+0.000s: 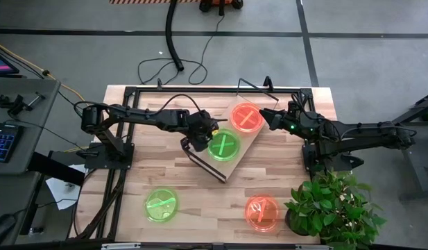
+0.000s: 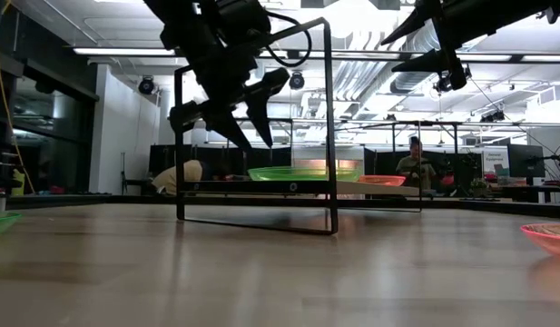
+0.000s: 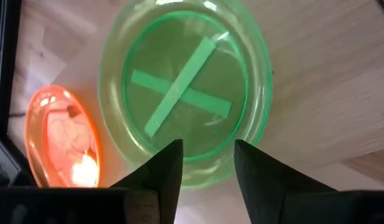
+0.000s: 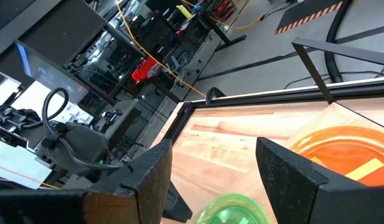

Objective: Place and stack plates onto a shelf
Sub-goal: Stack the orange plate on top of the orange plates on the shelf

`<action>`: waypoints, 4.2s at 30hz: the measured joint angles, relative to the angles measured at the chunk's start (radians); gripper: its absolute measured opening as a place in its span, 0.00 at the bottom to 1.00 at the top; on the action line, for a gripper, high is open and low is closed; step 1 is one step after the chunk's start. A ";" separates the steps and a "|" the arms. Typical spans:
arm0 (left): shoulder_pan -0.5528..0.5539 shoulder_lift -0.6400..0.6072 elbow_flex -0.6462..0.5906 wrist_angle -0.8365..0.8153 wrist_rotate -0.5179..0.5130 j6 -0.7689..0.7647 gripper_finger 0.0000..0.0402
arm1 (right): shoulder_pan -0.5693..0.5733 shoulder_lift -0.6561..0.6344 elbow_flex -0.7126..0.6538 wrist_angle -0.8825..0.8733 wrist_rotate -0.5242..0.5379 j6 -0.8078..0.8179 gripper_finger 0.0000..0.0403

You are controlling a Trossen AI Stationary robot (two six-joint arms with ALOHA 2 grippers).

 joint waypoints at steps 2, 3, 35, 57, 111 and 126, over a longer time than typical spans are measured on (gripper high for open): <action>-0.003 0.000 0.000 0.000 -0.041 -0.011 0.34 | 0.000 0.000 0.000 0.000 0.000 0.009 0.54; -0.007 0.000 0.000 0.000 -0.072 -0.011 0.34 | 0.000 0.000 0.000 0.000 0.000 0.016 0.54; 0.168 -0.638 -0.372 0.738 0.183 -1.499 0.33 | 0.000 0.076 0.000 0.005 -0.363 0.026 0.54; 0.105 -0.684 -0.635 1.096 0.068 -1.790 0.33 | 0.351 0.376 -0.010 -0.289 -0.975 0.258 0.54; 0.108 -0.684 -0.634 1.069 0.066 -1.790 0.33 | 0.438 0.614 -0.013 -0.247 -0.752 0.338 0.00; 0.108 -0.684 -0.634 1.076 0.042 -1.817 0.33 | 0.233 0.200 -0.012 -0.448 -0.966 0.019 0.00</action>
